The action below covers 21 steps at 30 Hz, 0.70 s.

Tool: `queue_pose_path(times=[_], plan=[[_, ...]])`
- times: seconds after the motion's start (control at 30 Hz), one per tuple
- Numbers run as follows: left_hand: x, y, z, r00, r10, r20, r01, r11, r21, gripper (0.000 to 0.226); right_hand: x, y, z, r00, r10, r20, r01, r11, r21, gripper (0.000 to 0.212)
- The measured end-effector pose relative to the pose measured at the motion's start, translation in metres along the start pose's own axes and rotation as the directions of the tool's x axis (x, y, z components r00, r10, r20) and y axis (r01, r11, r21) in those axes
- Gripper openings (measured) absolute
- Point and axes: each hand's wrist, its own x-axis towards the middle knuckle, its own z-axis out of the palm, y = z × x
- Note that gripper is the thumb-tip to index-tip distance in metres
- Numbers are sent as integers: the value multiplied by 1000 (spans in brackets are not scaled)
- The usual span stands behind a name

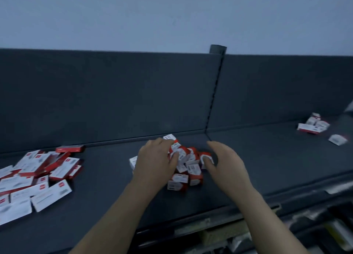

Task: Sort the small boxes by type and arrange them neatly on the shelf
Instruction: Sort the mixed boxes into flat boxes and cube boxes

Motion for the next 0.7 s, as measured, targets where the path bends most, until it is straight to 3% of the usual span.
queue_pose_path(times=[0.33,0.7], plan=[[26,159,96,990,107,96,-99,991,-86,41,-27,171,-92,992,116,-51,-120,989,-89,47],[91,250,189,957,232,174,-213,969,-123,42,-3,296,-131,962,254,-100,-263,961,-91,44]])
